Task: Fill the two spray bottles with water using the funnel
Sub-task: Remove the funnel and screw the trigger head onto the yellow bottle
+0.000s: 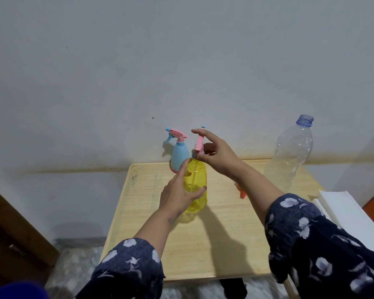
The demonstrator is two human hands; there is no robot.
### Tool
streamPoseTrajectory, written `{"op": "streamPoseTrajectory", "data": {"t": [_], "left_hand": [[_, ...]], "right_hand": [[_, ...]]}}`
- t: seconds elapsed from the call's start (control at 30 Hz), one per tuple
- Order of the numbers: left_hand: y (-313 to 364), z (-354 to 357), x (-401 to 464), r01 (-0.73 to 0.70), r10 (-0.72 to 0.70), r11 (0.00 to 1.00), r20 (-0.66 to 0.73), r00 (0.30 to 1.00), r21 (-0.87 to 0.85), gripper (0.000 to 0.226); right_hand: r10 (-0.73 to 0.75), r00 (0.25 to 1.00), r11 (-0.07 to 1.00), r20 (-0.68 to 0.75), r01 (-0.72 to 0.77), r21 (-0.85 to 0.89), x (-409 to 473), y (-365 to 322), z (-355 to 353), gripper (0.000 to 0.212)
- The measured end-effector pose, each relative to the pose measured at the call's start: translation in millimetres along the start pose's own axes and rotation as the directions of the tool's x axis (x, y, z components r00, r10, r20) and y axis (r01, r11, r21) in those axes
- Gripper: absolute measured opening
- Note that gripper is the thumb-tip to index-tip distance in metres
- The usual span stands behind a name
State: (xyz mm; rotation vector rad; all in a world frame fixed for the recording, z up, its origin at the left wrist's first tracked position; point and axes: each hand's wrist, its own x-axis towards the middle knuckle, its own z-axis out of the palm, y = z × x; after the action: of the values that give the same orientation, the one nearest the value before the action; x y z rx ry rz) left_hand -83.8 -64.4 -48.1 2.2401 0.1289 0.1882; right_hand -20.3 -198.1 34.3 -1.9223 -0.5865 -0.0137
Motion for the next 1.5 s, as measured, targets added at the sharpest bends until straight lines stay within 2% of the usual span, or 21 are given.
{"op": "streamPoseTrajectory", "data": {"t": [0.13,0.23,0.33,0.4,0.5,0.6,0.67,0.73,0.87,0.97,1.1,1.23,1.4,1.5], "left_hand": [[6.6,3.4,-2.5,-0.013,0.013,1.0,-0.001,1.0,0.013,0.09],[8.0,4.7,-1.2,-0.002,0.002,1.0,-0.013,1.0,0.02,0.088],[7.6,5.8,0.4,0.011,-0.009,0.999,-0.027,1.0,0.044,0.091],[7.8,6.6,0.2,0.016,-0.014,0.999,-0.036,0.999,0.042,0.091],[9.8,7.7,-0.8,0.009,-0.006,0.997,-0.038,0.999,0.072,0.09],[11.2,8.3,-0.8,0.017,-0.013,0.997,-0.05,0.999,0.072,0.086],[10.8,9.0,-1.1,0.023,-0.019,0.997,-0.049,0.999,0.074,0.088],[10.4,10.0,-1.2,0.033,-0.03,0.997,-0.054,0.998,0.067,0.089],[12.3,11.5,-0.9,0.032,-0.028,0.996,-0.058,0.998,0.081,0.09],[13.6,11.3,-0.5,0.035,-0.031,0.996,-0.056,0.998,0.077,0.088],[13.3,11.3,-0.4,0.039,-0.033,0.995,-0.066,0.997,0.087,0.09],[14.3,10.6,-1.1,0.035,-0.027,0.994,-0.077,0.997,0.1,0.09],[15.7,11.1,-1.7,0.038,-0.032,0.996,-0.074,0.997,0.076,0.089],[13.9,12.7,-3.7,0.042,-0.037,0.996,-0.078,0.996,0.074,0.09]], "right_hand": [[-0.018,0.995,1.0,-0.098,0.017,-0.005,-2.4,4.9,4.5,0.05],[0.007,0.998,1.0,-0.06,-0.005,0.027,-4.0,2.1,2.6,0.046],[0.012,1.0,1.0,-0.014,-0.012,0.007,-1.2,-1.3,-3.0,0.054],[-0.004,0.999,1.0,-0.042,0.003,-0.028,0.7,-0.3,-3.2,0.055],[-0.025,0.989,0.996,-0.144,0.013,-0.085,-0.3,4.8,-0.4,0.046],[-0.001,0.995,0.997,-0.095,-0.006,-0.083,-0.9,5.1,-0.1,0.039],[0.028,0.999,0.998,-0.034,-0.03,-0.049,0.3,3.5,-2.0,0.048],[0.019,0.999,0.999,-0.034,-0.021,-0.04,2.2,3.1,-2.3,0.057],[-0.006,0.992,0.997,-0.128,-0.004,-0.074,0.8,4.6,1.1,0.048],[0.016,0.996,0.998,-0.084,-0.021,-0.06,-1.4,4.1,0.3,0.043],[0.037,0.999,0.997,-0.032,-0.039,-0.064,1.5,0.3,-3.3,0.06],[0.002,0.994,0.996,-0.109,-0.013,-0.093,-0.8,0.9,-1.9,0.051],[0.05,0.998,0.997,-0.036,-0.052,-0.058,1.4,1.7,-1.6,0.057],[0.042,0.997,0.993,-0.063,-0.048,-0.105,1.8,1.5,-2.2,0.06]]}}
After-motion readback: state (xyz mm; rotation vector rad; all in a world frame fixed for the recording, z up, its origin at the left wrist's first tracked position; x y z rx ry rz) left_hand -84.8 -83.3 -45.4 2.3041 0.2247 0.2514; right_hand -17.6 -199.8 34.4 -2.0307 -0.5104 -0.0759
